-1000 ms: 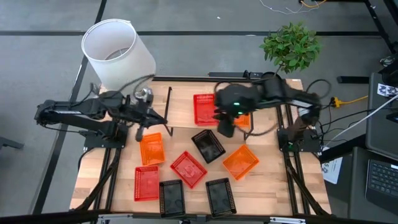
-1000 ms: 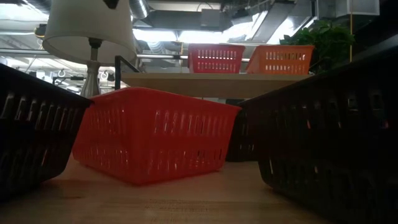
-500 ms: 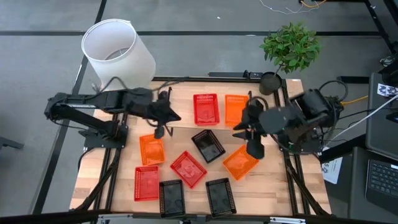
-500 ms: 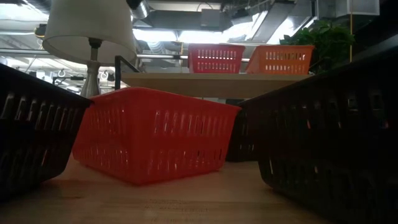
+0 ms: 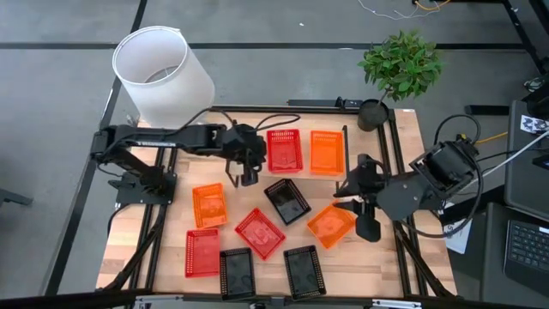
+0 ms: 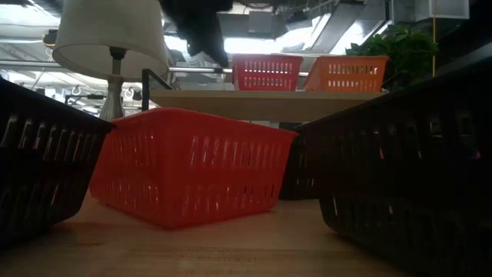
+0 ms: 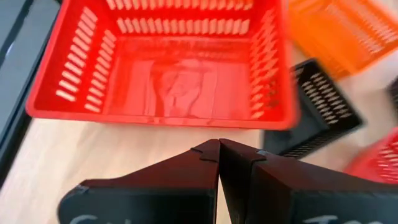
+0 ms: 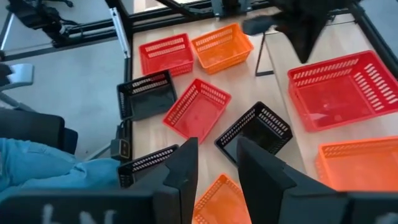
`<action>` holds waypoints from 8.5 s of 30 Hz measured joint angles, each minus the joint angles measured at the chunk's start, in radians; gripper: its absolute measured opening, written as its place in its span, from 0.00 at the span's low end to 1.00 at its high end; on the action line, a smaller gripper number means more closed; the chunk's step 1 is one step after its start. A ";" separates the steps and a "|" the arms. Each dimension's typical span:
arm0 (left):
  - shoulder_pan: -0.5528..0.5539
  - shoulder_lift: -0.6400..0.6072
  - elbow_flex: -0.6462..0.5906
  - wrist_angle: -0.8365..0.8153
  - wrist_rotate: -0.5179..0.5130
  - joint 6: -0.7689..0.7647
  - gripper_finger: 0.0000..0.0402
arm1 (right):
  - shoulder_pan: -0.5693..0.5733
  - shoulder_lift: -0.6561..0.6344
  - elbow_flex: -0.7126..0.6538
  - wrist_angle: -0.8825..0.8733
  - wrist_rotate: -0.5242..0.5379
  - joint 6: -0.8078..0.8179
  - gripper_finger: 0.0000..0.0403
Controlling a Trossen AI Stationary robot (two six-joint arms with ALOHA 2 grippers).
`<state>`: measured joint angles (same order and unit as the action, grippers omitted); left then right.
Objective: Stack baskets on shelf by color
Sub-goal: Put the right red bin on the shelf, then put the bottom left black bin on the shelf
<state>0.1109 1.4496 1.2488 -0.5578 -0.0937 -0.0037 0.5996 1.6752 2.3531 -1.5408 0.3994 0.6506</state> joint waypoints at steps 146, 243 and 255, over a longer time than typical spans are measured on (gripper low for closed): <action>-0.759 0.576 0.313 -0.426 -0.027 -0.832 0.26 | 0.320 0.001 -0.557 0.204 0.001 0.624 0.27; 0.426 0.551 0.851 -1.014 0.209 0.483 0.03 | 0.327 0.004 -0.556 0.224 -0.026 0.579 0.27; 0.398 0.549 0.926 -1.012 0.179 0.476 0.06 | 0.327 0.005 -0.557 0.224 -0.026 0.579 0.27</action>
<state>0.5093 1.9987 2.1750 -1.5700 0.0853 0.4721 0.9268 1.6798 1.7966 -1.3163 0.3737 1.2293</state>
